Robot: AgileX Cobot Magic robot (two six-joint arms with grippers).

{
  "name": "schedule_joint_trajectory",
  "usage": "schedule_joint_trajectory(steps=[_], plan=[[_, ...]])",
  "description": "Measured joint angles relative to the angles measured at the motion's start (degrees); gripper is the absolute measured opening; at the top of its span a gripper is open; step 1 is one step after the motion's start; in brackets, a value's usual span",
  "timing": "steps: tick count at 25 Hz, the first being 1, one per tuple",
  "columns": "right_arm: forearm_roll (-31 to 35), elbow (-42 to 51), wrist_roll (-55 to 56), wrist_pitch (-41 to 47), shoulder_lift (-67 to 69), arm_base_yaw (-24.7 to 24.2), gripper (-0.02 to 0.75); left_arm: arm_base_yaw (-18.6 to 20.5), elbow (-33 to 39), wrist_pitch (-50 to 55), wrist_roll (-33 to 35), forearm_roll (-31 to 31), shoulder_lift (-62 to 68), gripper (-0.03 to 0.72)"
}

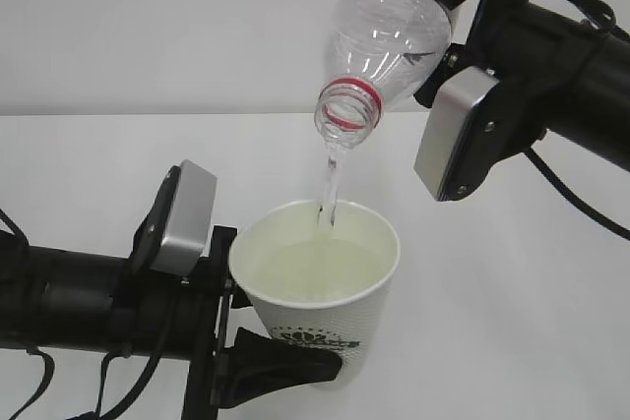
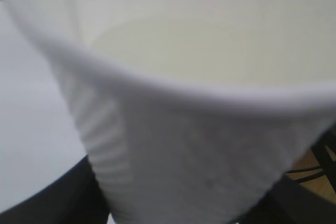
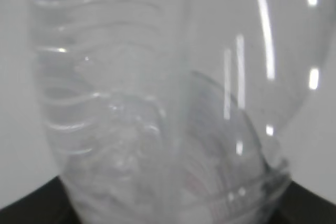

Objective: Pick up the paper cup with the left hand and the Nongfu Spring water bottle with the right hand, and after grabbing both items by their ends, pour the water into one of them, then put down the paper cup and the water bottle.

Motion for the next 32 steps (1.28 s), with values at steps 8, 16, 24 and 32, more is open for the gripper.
schedule_joint_trajectory(steps=[8,16,24,32], plan=[[0.1,0.0,1.0,-0.1,0.0,0.0,0.451,0.0,0.0,0.0,0.0,0.1,0.0,0.459],[0.2,0.0,5.9,-0.2,0.0,0.0,0.451,0.0,0.0,0.0,0.0,0.1,0.0,0.459],[0.3,0.0,10.4,-0.2,0.0,0.0,0.451,0.0,0.0,0.0,0.0,0.1,0.0,0.459],[0.4,0.0,15.5,-0.3,0.0,0.0,0.451,0.0,0.0,0.0,0.0,0.1,0.0,0.459]])
